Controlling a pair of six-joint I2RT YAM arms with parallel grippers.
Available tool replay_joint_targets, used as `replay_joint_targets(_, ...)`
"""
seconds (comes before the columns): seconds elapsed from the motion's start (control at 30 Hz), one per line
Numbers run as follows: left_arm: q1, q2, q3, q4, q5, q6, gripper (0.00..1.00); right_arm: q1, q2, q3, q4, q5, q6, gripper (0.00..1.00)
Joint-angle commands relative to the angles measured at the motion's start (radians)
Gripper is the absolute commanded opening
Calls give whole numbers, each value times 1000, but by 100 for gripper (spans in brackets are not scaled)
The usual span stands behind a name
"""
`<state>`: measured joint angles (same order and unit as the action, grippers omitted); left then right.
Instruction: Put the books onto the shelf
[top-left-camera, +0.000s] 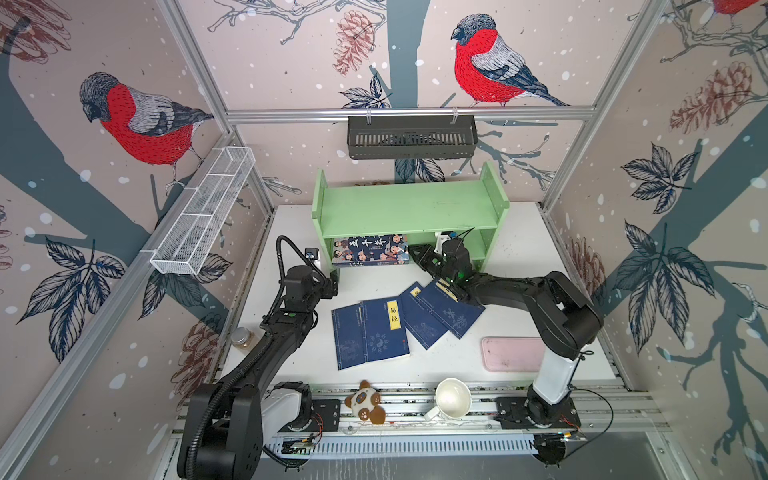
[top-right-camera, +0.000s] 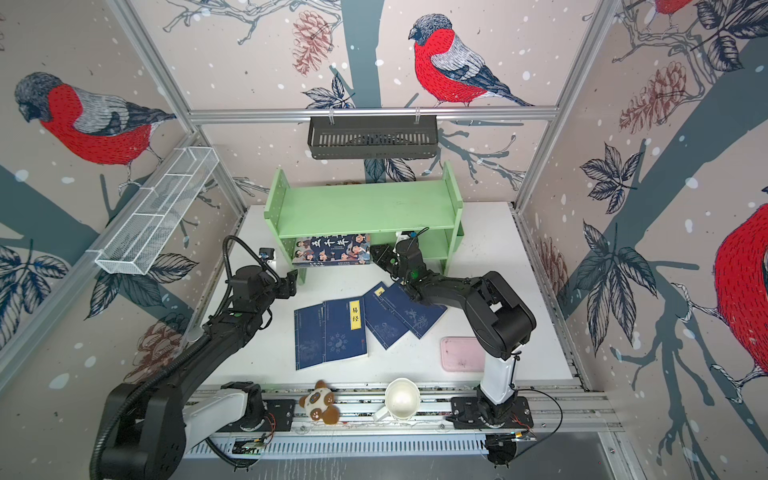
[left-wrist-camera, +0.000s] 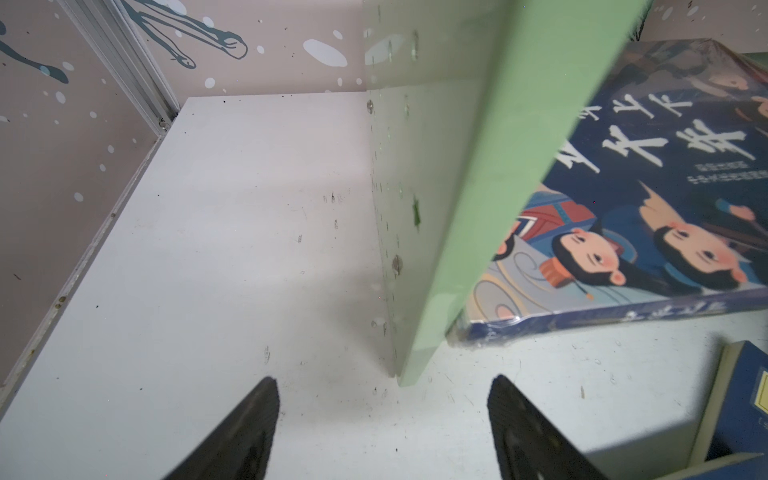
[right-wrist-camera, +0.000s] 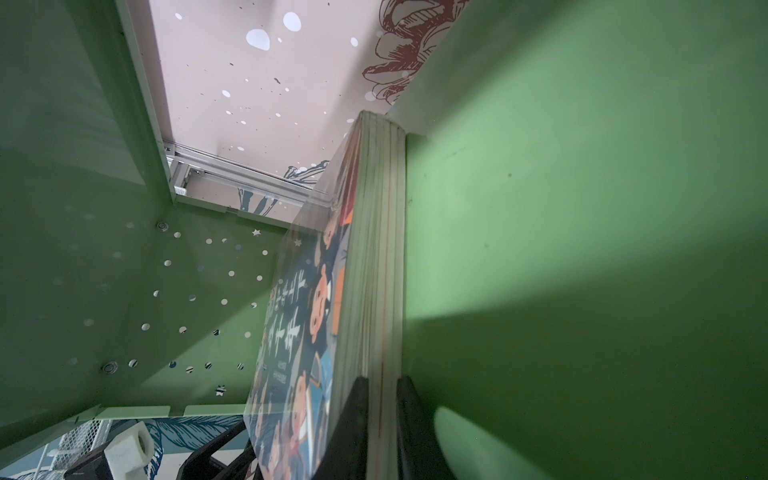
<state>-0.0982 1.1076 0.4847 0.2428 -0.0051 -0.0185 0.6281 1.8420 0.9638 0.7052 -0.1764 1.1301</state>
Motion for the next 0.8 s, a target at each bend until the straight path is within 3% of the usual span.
replay_joint_targets(0.0, 2, 2, 3, 50, -24, 11, 79, 11, 11, 12, -3, -43, -7, 17)
replay_joint_targets(0.3, 3, 0, 5, 42, -15, -1, 79, 9, 25, 45, -38, -42, -20, 17)
replay_joint_targets(0.4, 3, 0, 5, 39, -6, -1, 79, 5, 17, 34, -39, -33, -20, 27)
replay_joint_targets(0.53, 3, -2, 8, 32, 3, -6, 79, 4, -2, 16, -41, -15, -26, 32)
replay_joint_targets(0.77, 3, -18, 7, 0, 12, -1, 79, 4, -54, -19, -73, 25, -44, 33)
